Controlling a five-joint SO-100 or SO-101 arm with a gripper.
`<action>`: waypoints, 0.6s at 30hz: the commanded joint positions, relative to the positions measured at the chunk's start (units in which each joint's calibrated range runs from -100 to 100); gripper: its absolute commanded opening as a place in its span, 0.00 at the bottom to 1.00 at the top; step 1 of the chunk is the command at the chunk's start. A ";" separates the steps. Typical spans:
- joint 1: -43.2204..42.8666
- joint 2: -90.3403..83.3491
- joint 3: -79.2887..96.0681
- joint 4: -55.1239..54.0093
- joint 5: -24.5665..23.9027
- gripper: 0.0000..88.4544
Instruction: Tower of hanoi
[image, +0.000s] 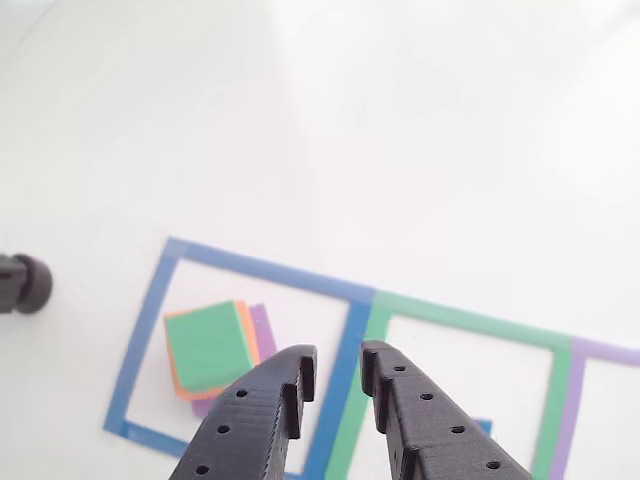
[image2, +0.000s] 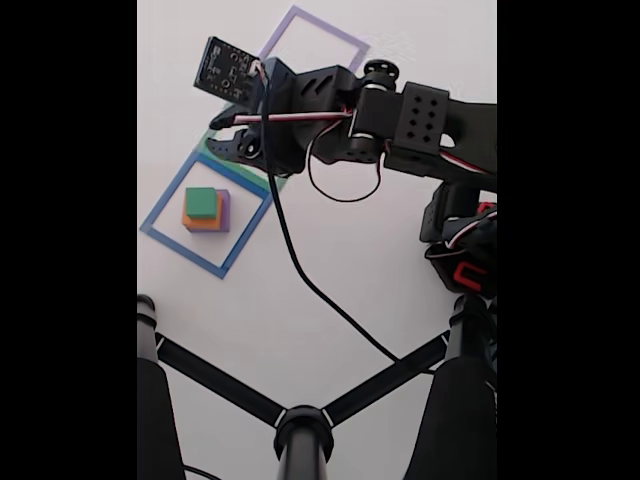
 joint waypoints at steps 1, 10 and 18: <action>1.77 -2.46 -15.95 17.20 -6.31 0.00; 6.73 5.55 -49.48 50.79 -17.16 0.00; 8.94 4.27 -49.93 51.92 -14.77 0.00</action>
